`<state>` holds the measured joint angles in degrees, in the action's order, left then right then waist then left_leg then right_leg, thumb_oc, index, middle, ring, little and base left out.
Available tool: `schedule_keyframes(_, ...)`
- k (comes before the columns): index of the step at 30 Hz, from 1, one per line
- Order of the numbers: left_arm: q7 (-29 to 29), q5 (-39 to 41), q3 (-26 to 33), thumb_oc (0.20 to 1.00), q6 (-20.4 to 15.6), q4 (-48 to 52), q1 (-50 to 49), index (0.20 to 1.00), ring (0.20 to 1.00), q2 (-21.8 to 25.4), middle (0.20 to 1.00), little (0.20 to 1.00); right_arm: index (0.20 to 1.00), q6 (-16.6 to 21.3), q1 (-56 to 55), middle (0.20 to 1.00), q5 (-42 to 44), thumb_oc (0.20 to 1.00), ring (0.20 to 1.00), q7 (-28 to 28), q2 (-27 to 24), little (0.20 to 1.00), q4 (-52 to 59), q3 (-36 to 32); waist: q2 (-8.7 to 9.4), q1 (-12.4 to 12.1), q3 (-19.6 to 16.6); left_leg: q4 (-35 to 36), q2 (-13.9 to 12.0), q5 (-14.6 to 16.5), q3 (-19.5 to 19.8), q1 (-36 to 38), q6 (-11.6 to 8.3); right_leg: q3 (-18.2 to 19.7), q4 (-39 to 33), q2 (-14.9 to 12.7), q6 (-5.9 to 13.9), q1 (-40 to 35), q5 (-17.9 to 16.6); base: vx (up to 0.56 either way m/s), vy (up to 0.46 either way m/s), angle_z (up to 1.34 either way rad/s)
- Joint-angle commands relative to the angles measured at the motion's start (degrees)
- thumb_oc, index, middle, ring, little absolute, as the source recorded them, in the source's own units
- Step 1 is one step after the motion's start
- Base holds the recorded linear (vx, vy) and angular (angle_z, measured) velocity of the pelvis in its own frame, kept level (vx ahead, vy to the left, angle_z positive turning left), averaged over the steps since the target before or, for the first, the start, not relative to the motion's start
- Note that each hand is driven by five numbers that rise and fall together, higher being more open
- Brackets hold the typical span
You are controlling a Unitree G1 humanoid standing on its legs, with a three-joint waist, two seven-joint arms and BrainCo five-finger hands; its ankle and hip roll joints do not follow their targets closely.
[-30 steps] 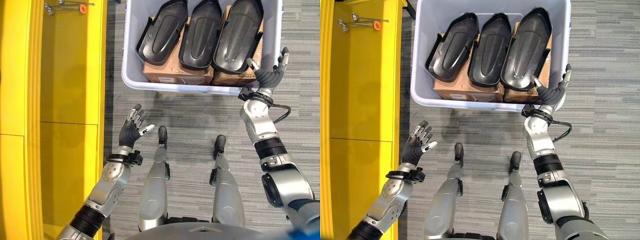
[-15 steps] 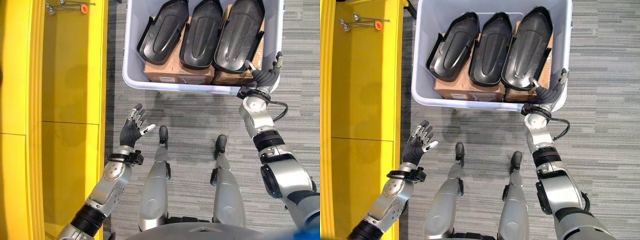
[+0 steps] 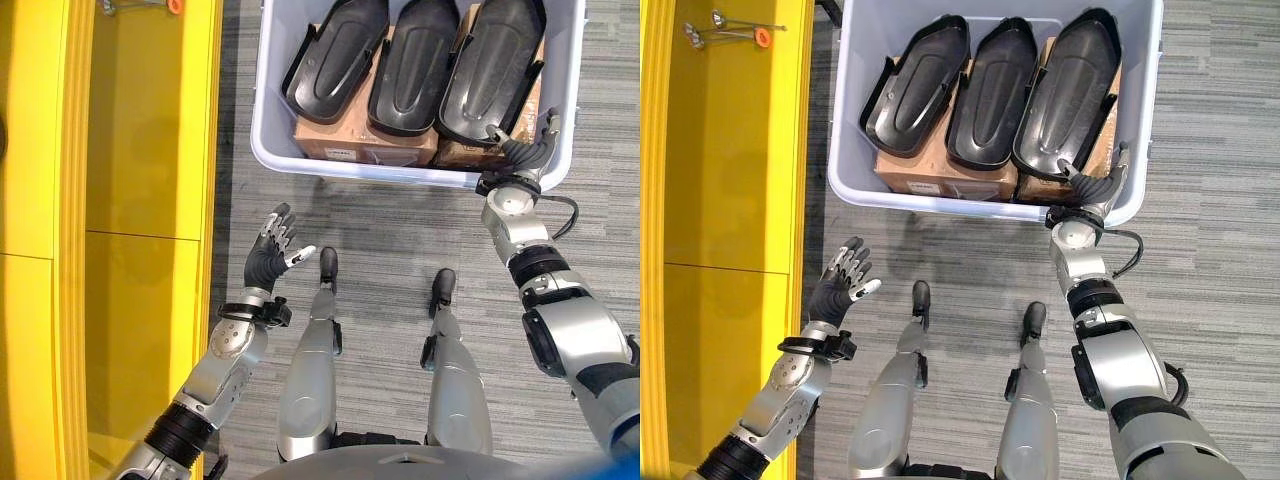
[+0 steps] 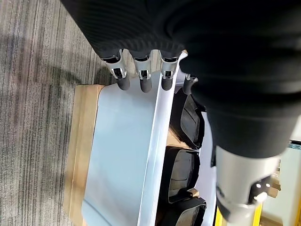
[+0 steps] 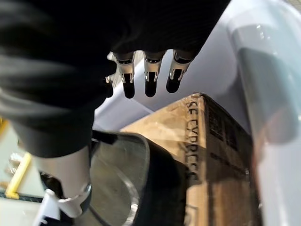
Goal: Move parts from the plastic box to the shelf.
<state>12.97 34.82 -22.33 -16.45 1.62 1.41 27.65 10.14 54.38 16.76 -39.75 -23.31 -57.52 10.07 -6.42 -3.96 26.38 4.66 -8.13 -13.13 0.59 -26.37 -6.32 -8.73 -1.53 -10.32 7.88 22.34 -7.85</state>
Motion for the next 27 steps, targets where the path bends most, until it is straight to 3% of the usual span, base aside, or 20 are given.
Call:
schedule_keyframes(1,0.5,-1.3,-1.3,1.000,-3.2,5.5,0.2,1.000,1.000,2.4,1.000,1.000,1.000,0.6,6.4,1.000,-0.3,1.000,1.000,0.3,-5.1,1.000,-0.2,2.4,1.13,-1.3,0.6,-6.4,-1.8,8.5,-0.3,2.6,-1.49,2.5,11.5,-5.4,2.35,8.8,1.3,0.00,0.000,0.00)
schedule_keyframes(23,1.0,-1.5,-1.6,1.000,-3.6,5.7,2.4,1.000,1.000,2.4,1.000,1.000,1.000,-3.2,13.7,1.000,-3.2,1.000,1.000,5.2,-8.0,1.000,-14.8,9.6,1.11,-3.2,2.3,-8.0,-1.2,8.1,1.3,-0.7,-1.30,1.3,12.1,-5.5,2.30,9.9,1.4,0.00,-0.001,0.02)
schedule_keyframes(24,1.1,-1.5,-1.7,1.000,-3.5,5.6,2.6,1.000,1.000,2.4,1.000,1.000,0.680,-3.4,13.9,0.680,-3.3,0.680,0.680,5.5,-7.8,0.680,-15.2,9.8,1.11,-3.3,2.4,-8.0,-1.2,8.1,1.4,-0.6,-1.20,1.3,12.2,-5.5,2.29,9.9,1.4,0.00,0.000,0.00)
schedule_keyframes(26,1.1,-1.6,-1.7,1.000,-3.5,5.6,2.7,1.000,1.000,2.3,1.000,1.000,0.536,-3.4,14.0,0.536,-3.4,0.536,0.536,5.5,-7.8,0.536,-15.6,9.8,1.10,-3.4,2.4,-7.9,-1.2,8.1,1.5,-0.7,-1.18,1.3,12.1,-5.5,2.32,10.0,1.4,0.00,0.000,0.00)
schedule_keyframes(27,1.1,-1.6,-1.7,1.000,-3.5,5.6,2.9,1.000,1.000,2.2,1.000,1.000,0.341,-3.7,14.3,0.341,-3.8,0.341,0.341,5.8,-7.8,0.341,-16.2,10.2,1.04,-3.4,2.6,-8.1,-1.2,8.1,1.6,-1.1,-1.11,1.3,12.3,-5.6,2.29,10.2,1.4,0.00,0.000,0.00)
